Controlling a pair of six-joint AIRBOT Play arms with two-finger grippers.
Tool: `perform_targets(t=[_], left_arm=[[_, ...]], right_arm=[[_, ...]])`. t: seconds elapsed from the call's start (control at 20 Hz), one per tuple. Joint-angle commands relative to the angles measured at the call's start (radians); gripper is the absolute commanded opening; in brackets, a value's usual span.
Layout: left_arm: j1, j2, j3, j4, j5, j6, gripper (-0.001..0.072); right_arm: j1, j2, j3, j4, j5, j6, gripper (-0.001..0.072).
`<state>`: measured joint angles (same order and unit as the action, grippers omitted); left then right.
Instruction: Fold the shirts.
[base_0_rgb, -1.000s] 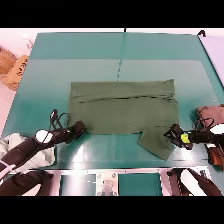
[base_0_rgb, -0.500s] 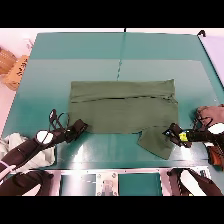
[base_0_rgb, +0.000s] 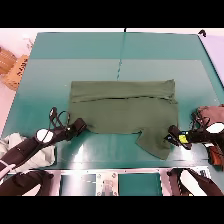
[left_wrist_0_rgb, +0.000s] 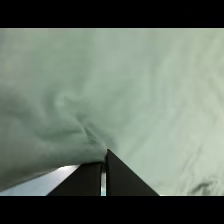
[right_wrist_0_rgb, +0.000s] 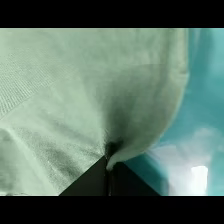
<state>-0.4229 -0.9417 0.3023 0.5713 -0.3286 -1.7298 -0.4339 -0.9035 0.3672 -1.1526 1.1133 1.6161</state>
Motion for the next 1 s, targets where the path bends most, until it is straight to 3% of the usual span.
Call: perform_targets(t=[0.0, 0.15, 0.35, 0.65, 0.95], left_arm=[[0.003, 0.001, 0.072, 0.149, -0.084, -0.012, 0.0018], [0.07, 0.001, 0.153, 0.344, -0.283, -0.092, 0.0018], [0.146, 0.001, 0.281, 0.456, -0.481, -0.064, 0.0018], [0.146, -0.139, 0.532, 0.59, -0.493, -0.023, 0.0019], [0.146, -0.484, 0.91, 0.686, -0.495, 0.012, 0.002]], right_arm=[[0.0, 0.009, 0.056, -0.035, 0.076, 0.0, 0.0016], [0.0, 0.028, 0.117, -0.1, 0.143, 0.035, 0.0016], [0.0, 0.061, 0.22, -0.14, 0.199, 0.069, 0.0016], [0.002, -0.016, 0.443, 0.025, 0.114, 0.04, 0.0017], [0.008, -0.362, 0.751, 0.243, 0.034, -0.069, 0.0017]])
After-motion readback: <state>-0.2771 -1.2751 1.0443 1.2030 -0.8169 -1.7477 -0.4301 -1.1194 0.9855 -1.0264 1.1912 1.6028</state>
